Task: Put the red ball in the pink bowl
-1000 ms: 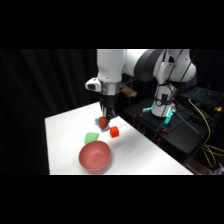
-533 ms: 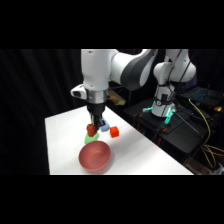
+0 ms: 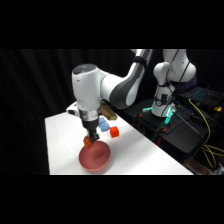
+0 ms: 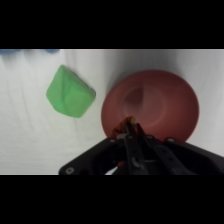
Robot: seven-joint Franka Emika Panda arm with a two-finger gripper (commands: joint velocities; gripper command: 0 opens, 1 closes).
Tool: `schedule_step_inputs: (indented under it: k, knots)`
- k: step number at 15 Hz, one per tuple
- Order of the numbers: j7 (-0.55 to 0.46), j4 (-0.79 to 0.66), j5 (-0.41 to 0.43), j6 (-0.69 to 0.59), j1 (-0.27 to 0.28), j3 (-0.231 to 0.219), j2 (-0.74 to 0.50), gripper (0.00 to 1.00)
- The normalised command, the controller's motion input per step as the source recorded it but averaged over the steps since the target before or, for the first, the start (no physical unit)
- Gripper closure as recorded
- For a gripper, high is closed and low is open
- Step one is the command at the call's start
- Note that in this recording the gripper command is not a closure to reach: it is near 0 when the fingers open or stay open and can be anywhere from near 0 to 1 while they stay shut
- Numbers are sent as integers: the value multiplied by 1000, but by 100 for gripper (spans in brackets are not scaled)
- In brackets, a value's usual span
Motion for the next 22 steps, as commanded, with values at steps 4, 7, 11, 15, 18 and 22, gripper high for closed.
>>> schedule_step_inputs:
  k: [4,7,11,15,18,22]
  knots:
    - [-119,233,158,-56,39,10,143,0]
    - [-151,149,82,-163,45,-22,-2,0]
    - [-170,117,128,-255,29,19,-109,0]
    - [-132,128,142,-430,40,35,-229,0]
    - [-153,80,177,-509,33,81,-380,0]
    - [-56,44,116,-443,37,51,-380,0]
